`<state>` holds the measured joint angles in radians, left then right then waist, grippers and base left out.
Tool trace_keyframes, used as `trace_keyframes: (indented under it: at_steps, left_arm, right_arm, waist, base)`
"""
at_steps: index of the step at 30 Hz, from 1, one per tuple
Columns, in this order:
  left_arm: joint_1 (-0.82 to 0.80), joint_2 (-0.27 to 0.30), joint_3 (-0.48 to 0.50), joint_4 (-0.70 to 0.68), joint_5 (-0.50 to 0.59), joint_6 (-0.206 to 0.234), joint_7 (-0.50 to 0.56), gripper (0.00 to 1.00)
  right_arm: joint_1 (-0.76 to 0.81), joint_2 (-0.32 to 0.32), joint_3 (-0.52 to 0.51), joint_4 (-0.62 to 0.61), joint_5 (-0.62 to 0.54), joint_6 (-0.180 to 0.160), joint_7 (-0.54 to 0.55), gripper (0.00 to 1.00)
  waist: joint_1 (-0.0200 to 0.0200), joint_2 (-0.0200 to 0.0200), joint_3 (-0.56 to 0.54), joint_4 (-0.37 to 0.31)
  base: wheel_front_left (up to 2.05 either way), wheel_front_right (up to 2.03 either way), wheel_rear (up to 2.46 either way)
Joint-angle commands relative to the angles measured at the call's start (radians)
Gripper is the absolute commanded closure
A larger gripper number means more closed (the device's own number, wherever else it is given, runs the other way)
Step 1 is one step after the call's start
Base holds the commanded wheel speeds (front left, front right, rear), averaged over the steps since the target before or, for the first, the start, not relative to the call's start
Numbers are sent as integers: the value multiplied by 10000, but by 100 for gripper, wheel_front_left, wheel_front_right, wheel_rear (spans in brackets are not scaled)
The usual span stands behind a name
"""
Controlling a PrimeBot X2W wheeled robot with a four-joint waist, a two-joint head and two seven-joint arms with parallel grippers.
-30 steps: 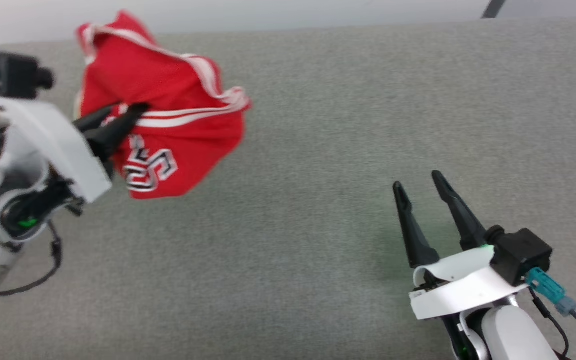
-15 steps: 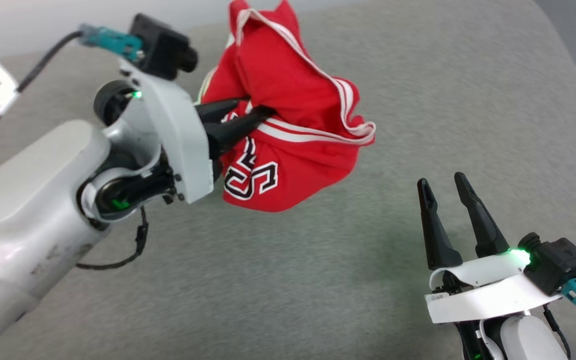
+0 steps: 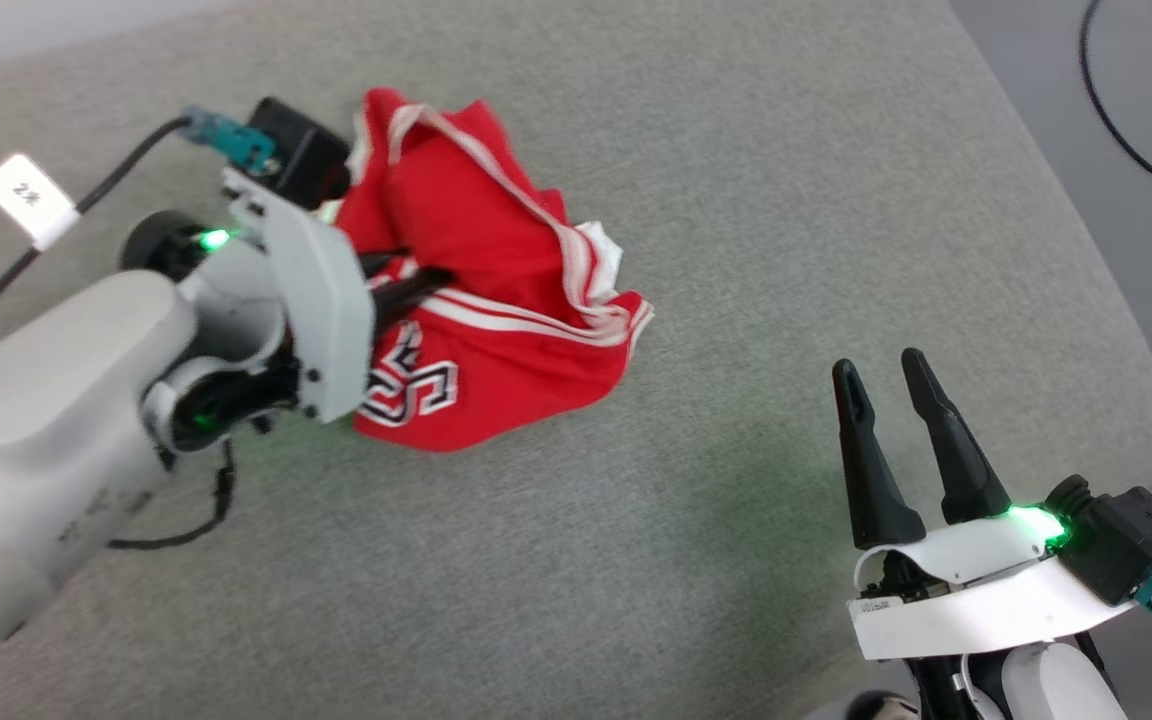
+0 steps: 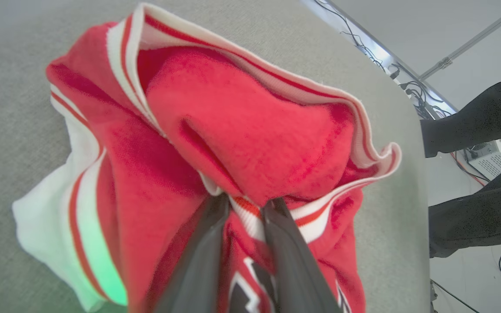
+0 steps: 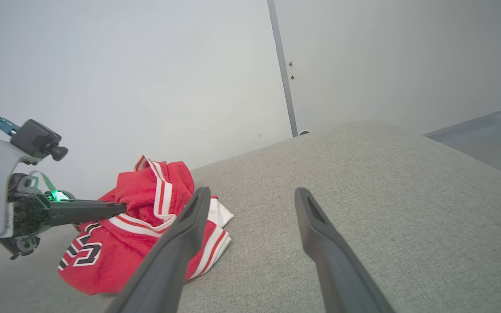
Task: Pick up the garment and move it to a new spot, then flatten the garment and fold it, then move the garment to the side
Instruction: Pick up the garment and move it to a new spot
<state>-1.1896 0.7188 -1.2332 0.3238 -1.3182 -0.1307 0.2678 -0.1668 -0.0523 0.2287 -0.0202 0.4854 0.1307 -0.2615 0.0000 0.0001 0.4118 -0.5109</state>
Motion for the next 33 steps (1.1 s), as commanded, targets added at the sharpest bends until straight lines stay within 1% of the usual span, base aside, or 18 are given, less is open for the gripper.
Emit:
trace_keyframes:
  at_steps: [1,7,12,17,18,19,21,24,25,26,29,33]
  left_arm:
    - [26,132,-104,257,0,1,121,100]
    - [210,447,-505,1082,633,24,1126,100]
    - [554,389,-651,1519,1205,83,1844,100]
    - [1073,389,-749,1520,1624,86,1826,100]
    - [1117,402,-760,1557,1566,86,1737,97]
    - [1123,399,-759,1598,1487,86,1604,92]
    - [1089,358,-757,1585,1372,86,1414,88]
    - [836,195,-700,1442,1170,84,929,39]
    - [697,129,-663,1367,1016,78,699,12]
    - [569,-3,-630,1267,924,65,502,0]
    - [178,-179,-526,996,601,39,-224,0]
    - [-75,-410,-360,541,-115,9,-1303,0]
  right_arm:
    - [104,25,43,-74,73,1,-49,0]
    - [133,25,106,-212,212,1,-49,0]
    - [176,23,123,-311,331,1,-49,0]
    - [131,23,79,-318,344,1,-49,0]
    - [109,23,48,-303,316,1,-49,0]
    - [80,23,21,-289,256,1,-49,0]
    - [19,23,-41,-255,150,1,-50,0]
    - [-70,23,-162,-159,-2,1,-50,0]
    - [-109,22,-166,-118,-79,1,-49,0]
    - [-101,22,-243,-70,-167,2,-50,0]
    - [-203,16,-317,141,-473,1,-49,0]
    - [-359,13,-443,443,-1000,1,-50,0]
  waist:
    - [0,-1,351,-430]
    - [0,-1,504,-618]
    - [0,-1,675,-704]
    - [0,-1,757,-717]
    - [0,-1,754,-691]
    - [0,-1,739,-648]
    - [0,-1,668,-519]
    - [0,-1,486,-213]
    - [0,-1,426,-90]
    - [0,-1,328,93]
    - [0,-1,61,610]
    - [0,-1,-359,1406]
  base:
    - [0,0,0]
    - [0,0,0]
    - [0,0,0]
    - [0,0,0]
    - [0,0,0]
    - [0,0,0]
    - [0,0,0]
    - [0,0,0]
    - [0,0,0]
    - [0,0,0]
    - [0,0,0]
    - [0,0,0]
